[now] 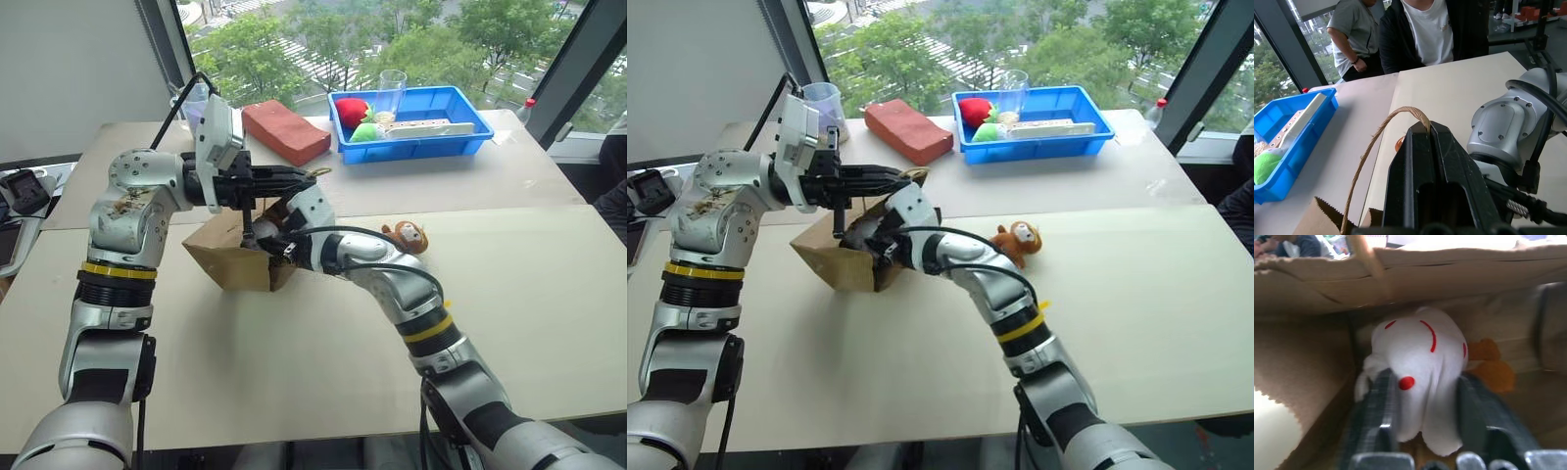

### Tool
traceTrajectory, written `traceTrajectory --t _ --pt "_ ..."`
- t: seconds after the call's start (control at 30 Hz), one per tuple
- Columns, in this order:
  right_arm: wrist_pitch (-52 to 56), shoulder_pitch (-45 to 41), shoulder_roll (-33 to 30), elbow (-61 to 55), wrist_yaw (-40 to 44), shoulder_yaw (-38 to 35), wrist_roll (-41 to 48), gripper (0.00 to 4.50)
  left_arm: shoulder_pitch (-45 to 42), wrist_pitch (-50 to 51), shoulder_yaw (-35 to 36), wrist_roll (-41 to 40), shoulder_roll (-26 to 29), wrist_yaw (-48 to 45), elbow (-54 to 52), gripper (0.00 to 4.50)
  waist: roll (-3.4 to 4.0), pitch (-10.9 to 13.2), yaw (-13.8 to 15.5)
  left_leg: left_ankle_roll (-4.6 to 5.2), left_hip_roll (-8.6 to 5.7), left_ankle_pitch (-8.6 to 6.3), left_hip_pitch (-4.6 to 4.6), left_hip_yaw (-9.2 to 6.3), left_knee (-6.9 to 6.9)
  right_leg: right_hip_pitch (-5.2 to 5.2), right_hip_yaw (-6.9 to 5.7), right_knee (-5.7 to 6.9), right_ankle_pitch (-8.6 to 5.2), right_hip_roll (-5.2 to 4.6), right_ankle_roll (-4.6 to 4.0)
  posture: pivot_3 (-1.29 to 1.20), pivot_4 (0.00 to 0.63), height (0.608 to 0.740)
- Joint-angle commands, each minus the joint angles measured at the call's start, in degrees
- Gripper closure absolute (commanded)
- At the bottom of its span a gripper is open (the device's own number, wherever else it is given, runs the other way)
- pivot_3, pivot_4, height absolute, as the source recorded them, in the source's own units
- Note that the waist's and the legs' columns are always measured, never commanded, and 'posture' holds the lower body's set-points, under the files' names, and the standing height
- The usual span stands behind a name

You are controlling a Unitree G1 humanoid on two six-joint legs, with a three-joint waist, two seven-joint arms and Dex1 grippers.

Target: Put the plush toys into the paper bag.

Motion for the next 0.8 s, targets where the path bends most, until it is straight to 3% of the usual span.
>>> traceTrajectory --t 0.03,0.13,0.17,0.37,0.5,0.67,0.8 --pt "-1.5 0.7 0.4 -4.0 1.6 -1.5 0.8 1.18 -1.1 -0.6 0.6 -0.2 0.6 -0.2 -1.6 4.50 0.00 0.0 0.0 0.00 0.00 0.00 0.00 0.00 0.00 0.00 0.00 0.00 0.00 0.00 0.00 0.00 0.150 0.740" --pt "-0.6 1.8 -0.3 -6.4 3.1 -2.4 2.1 0.09 -0.9 -0.5 0.6 -0.2 0.6 -0.1 -1.7 4.50 0.00 0.0 -0.2 -0.01 0.02 0.00 0.00 0.00 -0.01 -0.02 0.01 0.00 0.00 0.03 0.00 0.00 0.150 0.740" --pt "-0.2 2.2 -0.7 -7.2 3.5 -3.0 2.6 0.01 -0.9 -0.5 0.6 -0.2 0.6 0.0 -1.7 4.50 0.00 0.0 -0.3 -0.01 0.03 0.00 0.00 0.00 -0.01 -0.02 0.01 0.01 0.00 0.05 0.00 0.00 0.150 0.740" --pt "3.4 5.6 -5.3 -15.1 5.2 -7.5 5.9 0.01 -1.0 -0.3 0.7 -0.5 0.7 -0.4 -1.9 4.50 0.00 0.0 -0.2 -0.01 0.03 -0.01 0.00 0.00 0.00 -0.01 0.01 0.00 0.00 0.05 0.00 0.00 0.150 0.740" --pt "2.7 9.9 -14.9 -19.8 4.2 -13.0 3.3 0.01 -0.2 0.7 0.8 -1.2 1.5 -1.4 -3.1 4.50 0.00 0.0 0.3 0.00 -0.02 -0.01 -0.01 0.00 -0.01 0.01 0.01 -0.03 0.00 0.02 0.01 0.00 0.150 0.740" --pt "-3.6 16.0 -25.8 -15.6 2.7 -16.9 -3.4 0.01 1.1 2.0 0.9 -2.0 2.7 -2.0 -5.3 4.50 -0.01 0.0 0.6 0.04 -0.05 -0.04 0.00 0.06 -0.01 0.06 0.00 -0.08 0.00 -0.01 0.01 0.00 0.150 0.740" --pt "-4.1 16.5 -27.5 -9.4 1.8 -17.5 -5.4 0.01 1.5 3.1 1.0 -2.5 3.5 -2.4 -6.5 4.50 -0.01 0.0 -0.3 0.04 0.05 -0.04 0.04 0.26 0.00 0.05 0.12 -0.07 0.00 0.02 0.00 0.00 0.150 0.740"
